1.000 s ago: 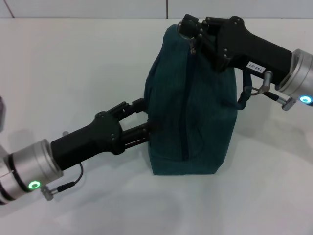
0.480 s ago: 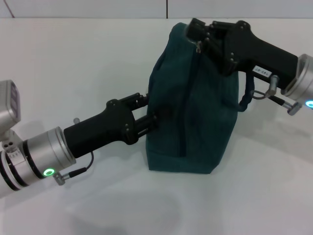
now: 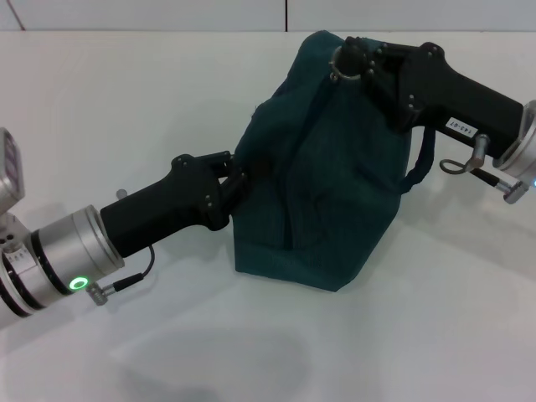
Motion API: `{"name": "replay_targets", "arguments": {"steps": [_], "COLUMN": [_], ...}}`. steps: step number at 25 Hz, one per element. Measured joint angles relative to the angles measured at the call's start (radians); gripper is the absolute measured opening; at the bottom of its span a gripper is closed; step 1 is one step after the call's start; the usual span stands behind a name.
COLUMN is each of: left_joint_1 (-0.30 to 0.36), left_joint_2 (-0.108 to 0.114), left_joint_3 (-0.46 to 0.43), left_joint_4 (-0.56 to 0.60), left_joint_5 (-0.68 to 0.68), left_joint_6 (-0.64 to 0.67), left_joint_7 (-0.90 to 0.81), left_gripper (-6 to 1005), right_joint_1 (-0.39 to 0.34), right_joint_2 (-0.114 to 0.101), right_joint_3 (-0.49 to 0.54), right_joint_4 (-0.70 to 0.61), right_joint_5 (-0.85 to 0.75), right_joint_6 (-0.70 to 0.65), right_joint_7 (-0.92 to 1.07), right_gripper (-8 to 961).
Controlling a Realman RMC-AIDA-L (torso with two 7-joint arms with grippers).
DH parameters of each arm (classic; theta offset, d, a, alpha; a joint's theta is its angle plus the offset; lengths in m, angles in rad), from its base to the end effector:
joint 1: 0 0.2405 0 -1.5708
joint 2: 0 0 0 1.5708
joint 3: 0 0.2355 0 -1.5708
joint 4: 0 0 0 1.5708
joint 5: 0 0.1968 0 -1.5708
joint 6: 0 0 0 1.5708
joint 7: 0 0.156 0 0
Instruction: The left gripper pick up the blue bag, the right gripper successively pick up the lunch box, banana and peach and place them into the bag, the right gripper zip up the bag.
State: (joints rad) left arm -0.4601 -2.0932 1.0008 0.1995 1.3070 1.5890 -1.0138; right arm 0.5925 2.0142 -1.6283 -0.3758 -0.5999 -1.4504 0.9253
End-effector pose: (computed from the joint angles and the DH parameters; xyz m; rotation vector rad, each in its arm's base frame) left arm -0.2211 0.2738 -0.0411 -2.4251 -0.7046 -1.2838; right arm 0.1488 0.3324 -0.0155 -2.4075 0.3018 1.3777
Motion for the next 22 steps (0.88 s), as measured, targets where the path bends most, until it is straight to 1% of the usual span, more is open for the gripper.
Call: {"name": "replay_targets", "arguments": {"steps": [2, 5, 8, 11, 17, 22], "left_joint_1": [-0.001, -0.002, -0.002, -0.001, 0.002, 0.012], "left_joint_2": [0.001, 0.004, 0.006, 0.01, 0.013, 0.022], "left_joint_3": [0.0, -0.001, 0.001, 0.006, 0.006, 0.007], "left_joint_4": [0.001, 0.007, 0.021, 0.035, 0.041, 0.055], "left_joint_5": [-0.001, -0.002, 0.003, 0.02, 0.026, 0.026], "left_joint_6": [0.0, 0.0, 0.004, 0.01, 0.022, 0.05], "left_joint_7": [0.0, -0.003, -0.006, -0.007, 0.0, 0.005], "left_gripper": [211, 96, 72, 47, 54, 60], "right_joint_1": [-0.002, -0.015, -0.027, -0.031, -0.033, -0.032], "right_joint_2": [0.0, 0.002, 0.003, 0.0, -0.002, -0.001], "right_joint_3": [0.013, 0.059, 0.106, 0.119, 0.12, 0.133], "right_joint_4": [0.0, 0.001, 0.002, 0.002, 0.011, 0.012], "right_joint_5": [0.002, 0.003, 0.002, 0.003, 0.004, 0.004], "right_joint_6": [0.0, 0.003, 0.015, 0.046, 0.124, 0.171], "right_joint_7": [0.0, 0.0, 0.001, 0.005, -0.001, -0.008], "right_gripper": [18, 18, 18, 18, 18, 18]}}
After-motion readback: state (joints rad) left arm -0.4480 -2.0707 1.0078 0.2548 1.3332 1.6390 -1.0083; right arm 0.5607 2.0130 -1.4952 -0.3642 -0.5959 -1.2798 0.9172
